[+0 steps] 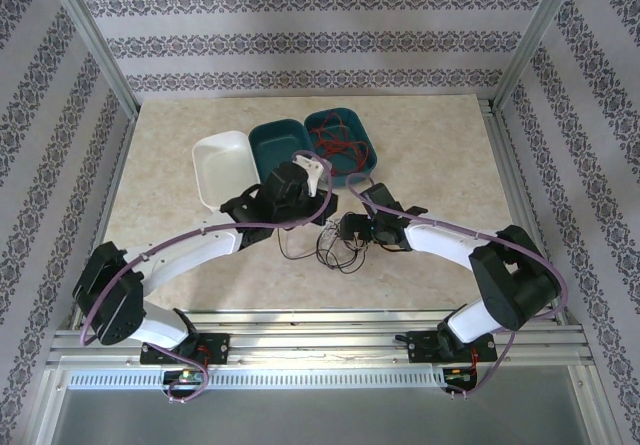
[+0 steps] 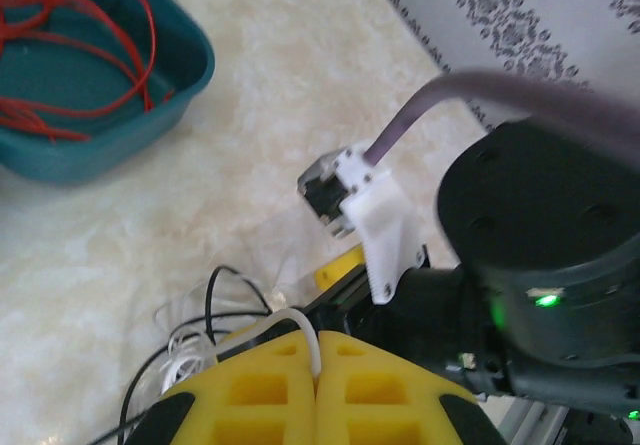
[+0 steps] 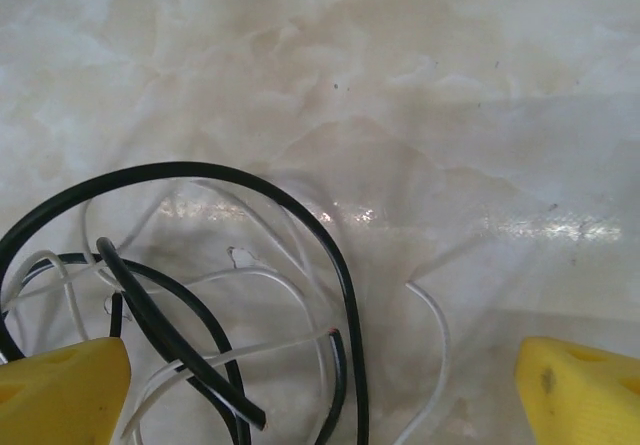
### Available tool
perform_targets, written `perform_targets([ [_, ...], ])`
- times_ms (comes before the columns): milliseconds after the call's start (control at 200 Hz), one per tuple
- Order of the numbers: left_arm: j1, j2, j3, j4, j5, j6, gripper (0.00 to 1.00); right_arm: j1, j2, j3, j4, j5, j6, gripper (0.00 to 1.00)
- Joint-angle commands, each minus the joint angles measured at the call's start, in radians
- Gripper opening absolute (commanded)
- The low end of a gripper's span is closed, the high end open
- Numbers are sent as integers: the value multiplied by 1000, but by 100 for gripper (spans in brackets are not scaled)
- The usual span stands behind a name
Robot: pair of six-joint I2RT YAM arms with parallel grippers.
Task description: Untangle the cables
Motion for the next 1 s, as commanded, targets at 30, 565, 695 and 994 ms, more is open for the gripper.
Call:
perform_targets([
  [30,-8,-53,50,-54,-48,62,0,11,-13,14,-28,40,21,98],
  [565,1,-188,152,-198,-222,176,0,2,-17,14,-43,59,25,98],
  [695,15,-196,185,-247,-299,193,0,0,-52,17,-53,58,22,98],
  [994,54,-190,302,-284,-305,270,0,-20,-142,18,-82,69,7,98],
])
